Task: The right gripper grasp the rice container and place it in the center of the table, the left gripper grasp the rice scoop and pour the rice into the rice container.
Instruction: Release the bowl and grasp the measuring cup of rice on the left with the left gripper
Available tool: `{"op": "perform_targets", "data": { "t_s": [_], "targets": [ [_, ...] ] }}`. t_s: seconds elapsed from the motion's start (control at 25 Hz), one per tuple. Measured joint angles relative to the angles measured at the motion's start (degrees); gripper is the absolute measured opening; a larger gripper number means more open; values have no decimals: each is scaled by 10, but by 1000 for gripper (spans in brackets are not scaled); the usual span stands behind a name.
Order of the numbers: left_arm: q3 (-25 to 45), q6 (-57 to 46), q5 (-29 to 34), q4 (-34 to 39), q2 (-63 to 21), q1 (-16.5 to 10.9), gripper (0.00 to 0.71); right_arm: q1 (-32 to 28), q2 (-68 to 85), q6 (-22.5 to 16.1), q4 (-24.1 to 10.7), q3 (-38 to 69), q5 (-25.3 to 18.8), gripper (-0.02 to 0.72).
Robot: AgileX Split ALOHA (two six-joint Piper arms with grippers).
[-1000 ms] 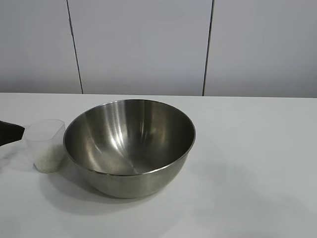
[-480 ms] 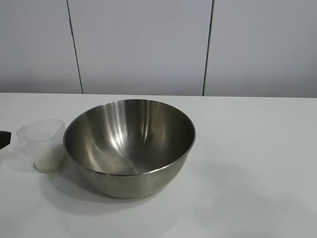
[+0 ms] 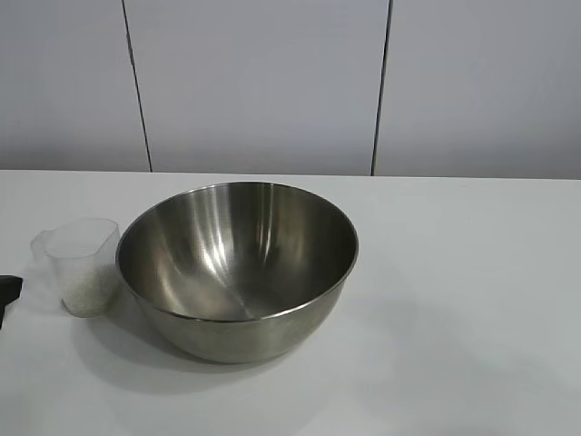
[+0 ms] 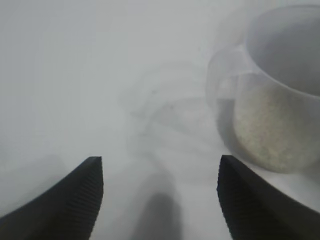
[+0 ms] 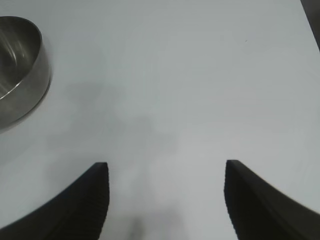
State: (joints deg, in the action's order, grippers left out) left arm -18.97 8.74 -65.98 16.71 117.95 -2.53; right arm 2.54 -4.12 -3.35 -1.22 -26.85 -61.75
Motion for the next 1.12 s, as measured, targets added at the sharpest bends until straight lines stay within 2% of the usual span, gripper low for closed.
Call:
{"op": "perform_targets", "data": {
  "t_s": [0.6,0.76,0.84,0.92,1.04,1.12],
  "targets": [
    [-62,-5,0,32,0,0,474,0,0,0,0,0,0,452],
    [-62,-5,0,34,0,0,440,0,0,0,0,0,-1,452],
    [-62,-5,0,34,0,0,405,0,0,0,0,0,0,452],
    [-62,-5,0,35,0,0,337,0,0,0,0,0,0,452],
    [-62,-5,0,35,0,0,133,0,0,0,0,0,0,452],
    [-62,-5,0,35,0,0,55,0,0,0,0,0,0,452]
  ]
}}
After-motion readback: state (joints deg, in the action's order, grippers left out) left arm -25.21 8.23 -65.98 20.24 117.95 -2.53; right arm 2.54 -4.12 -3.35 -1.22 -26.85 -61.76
